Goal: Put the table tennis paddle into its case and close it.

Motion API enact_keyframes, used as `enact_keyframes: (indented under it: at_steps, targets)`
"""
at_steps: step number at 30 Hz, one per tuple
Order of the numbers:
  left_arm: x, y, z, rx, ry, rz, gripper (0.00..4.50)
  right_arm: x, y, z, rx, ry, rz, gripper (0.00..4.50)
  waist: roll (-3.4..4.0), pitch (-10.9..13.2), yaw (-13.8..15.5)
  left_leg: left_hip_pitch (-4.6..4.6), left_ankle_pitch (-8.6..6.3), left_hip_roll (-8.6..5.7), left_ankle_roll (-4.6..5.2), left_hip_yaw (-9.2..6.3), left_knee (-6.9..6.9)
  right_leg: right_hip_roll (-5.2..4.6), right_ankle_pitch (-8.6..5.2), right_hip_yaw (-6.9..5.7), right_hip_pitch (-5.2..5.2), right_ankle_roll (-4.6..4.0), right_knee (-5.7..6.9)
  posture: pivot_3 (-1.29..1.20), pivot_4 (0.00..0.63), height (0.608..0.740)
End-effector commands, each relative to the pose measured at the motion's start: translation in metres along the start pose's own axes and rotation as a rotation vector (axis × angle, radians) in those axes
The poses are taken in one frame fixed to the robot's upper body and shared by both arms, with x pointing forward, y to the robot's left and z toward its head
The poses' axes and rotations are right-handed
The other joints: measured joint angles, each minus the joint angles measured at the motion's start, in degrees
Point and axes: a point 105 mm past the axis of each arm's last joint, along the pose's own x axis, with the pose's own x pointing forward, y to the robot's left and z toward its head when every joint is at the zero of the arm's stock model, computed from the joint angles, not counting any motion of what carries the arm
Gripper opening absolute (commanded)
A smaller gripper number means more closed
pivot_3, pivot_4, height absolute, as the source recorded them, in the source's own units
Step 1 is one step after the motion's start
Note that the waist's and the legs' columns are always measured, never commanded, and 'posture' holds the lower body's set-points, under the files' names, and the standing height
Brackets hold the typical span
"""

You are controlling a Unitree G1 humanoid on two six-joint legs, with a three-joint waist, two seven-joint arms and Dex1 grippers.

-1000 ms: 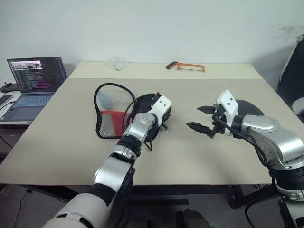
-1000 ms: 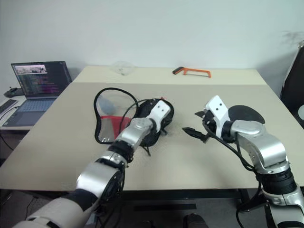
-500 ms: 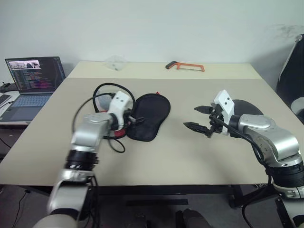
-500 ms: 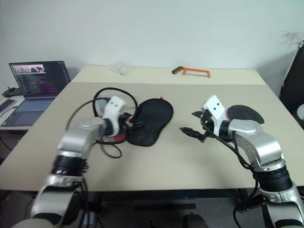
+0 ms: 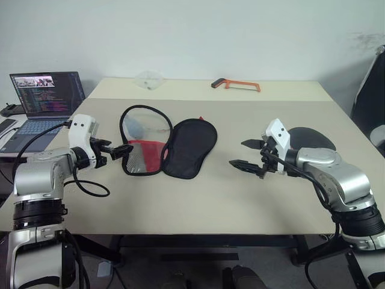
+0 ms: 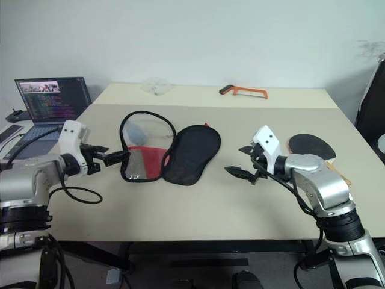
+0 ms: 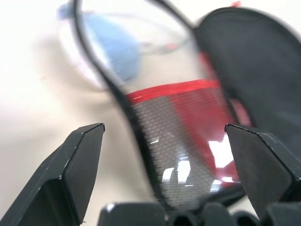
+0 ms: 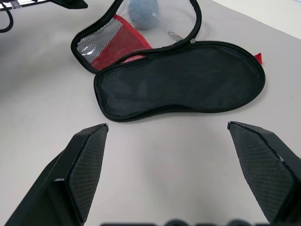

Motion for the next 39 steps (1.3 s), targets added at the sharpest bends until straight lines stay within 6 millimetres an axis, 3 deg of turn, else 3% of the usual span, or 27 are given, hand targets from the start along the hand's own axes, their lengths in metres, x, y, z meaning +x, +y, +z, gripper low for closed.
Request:
enact_keyframes:
  at_steps: [1, 8, 16, 19, 24, 30, 33, 39]
  targets:
    - [0.003, 0.008, 0.002, 0.001, -0.022, 0.039, 4.47, -0.002, 0.001, 0.016, -0.049, -0.047, 0.006, 4.50, 0.00, 0.0, 0.2, -0.01, 0.00, 0.00, 0.00, 0.00, 0.00, 0.00, 0.00, 0.00, -0.01, 0.00, 0.00, 0.00, 0.150, 0.740]
    - [0.038, -0.019, -0.026, -0.081, 0.022, -0.057, 4.47, -0.005, 0.000, 0.016, -0.053, -0.042, -0.003, 4.50, -0.01, 0.0, 0.7, -0.01, 0.00, -0.02, -0.01, -0.02, 0.02, -0.03, 0.01, -0.03, 0.01, -0.01, 0.01, 0.00, 0.150, 0.740]
    - [0.047, -0.034, -0.039, -0.120, 0.044, -0.103, 4.47, -0.009, 0.000, 0.017, -0.056, -0.041, -0.011, 4.50, -0.02, 0.0, 0.6, -0.02, 0.00, -0.02, -0.01, -0.02, 0.00, -0.05, 0.02, -0.01, -0.01, -0.03, 0.05, 0.00, 0.150, 0.740]
    - [0.046, -0.038, -0.031, -0.134, 0.014, -0.125, 3.85, -0.009, 0.000, 0.017, -0.057, -0.041, -0.013, 4.50, -0.02, 0.0, 0.7, -0.02, 0.00, -0.03, -0.01, -0.02, 0.01, -0.06, 0.02, -0.02, 0.00, -0.02, 0.04, 0.00, 0.150, 0.740]
    - [0.047, -0.053, -0.011, -0.132, -0.042, -0.185, 2.06, -0.008, 0.001, 0.018, -0.058, -0.043, -0.013, 4.50, -0.03, 0.0, 0.7, -0.04, 0.00, -0.03, -0.01, -0.03, 0.01, -0.06, 0.02, -0.03, 0.00, -0.02, 0.03, 0.00, 0.150, 0.740]
    - [0.060, -0.095, -0.003, -0.109, -0.053, -0.304, 0.03, -0.007, 0.001, 0.018, -0.057, -0.047, -0.012, 4.50, -0.03, 0.0, 0.8, -0.04, 0.00, -0.05, -0.01, -0.04, 0.02, -0.08, 0.02, -0.04, 0.02, -0.01, 0.03, 0.00, 0.150, 0.740]
    - [0.076, -0.127, -0.009, -0.105, -0.036, -0.376, 0.03, -0.006, 0.001, 0.019, -0.058, -0.049, -0.013, 4.50, -0.03, 0.0, 0.8, -0.03, 0.00, -0.07, -0.01, -0.03, 0.02, -0.09, 0.02, -0.03, 0.03, -0.01, 0.02, 0.00, 0.150, 0.740]
    - [0.102, -0.172, -0.017, -0.127, -0.022, -0.480, 0.03, -0.007, 0.000, 0.020, -0.060, -0.050, -0.020, 4.50, -0.03, 0.0, 0.8, -0.03, 0.00, -0.07, -0.01, -0.01, 0.01, -0.08, 0.02, -0.03, 0.02, -0.01, 0.02, 0.00, 0.150, 0.740]
